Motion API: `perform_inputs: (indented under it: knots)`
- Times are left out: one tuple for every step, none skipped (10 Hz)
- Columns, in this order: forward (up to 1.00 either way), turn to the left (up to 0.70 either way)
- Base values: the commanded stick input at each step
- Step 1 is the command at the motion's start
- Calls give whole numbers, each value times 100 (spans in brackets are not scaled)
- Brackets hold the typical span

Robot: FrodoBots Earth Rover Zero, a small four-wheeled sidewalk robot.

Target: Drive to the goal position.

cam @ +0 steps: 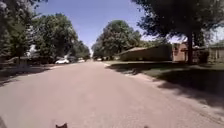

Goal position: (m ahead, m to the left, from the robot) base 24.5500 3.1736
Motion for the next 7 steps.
perform_inputs:
  knots:
    - [70,0]
    - [70,0]
    - [70,0]
    - [70,0]
    - [70,0]
    - [70,0]
    - [70,0]
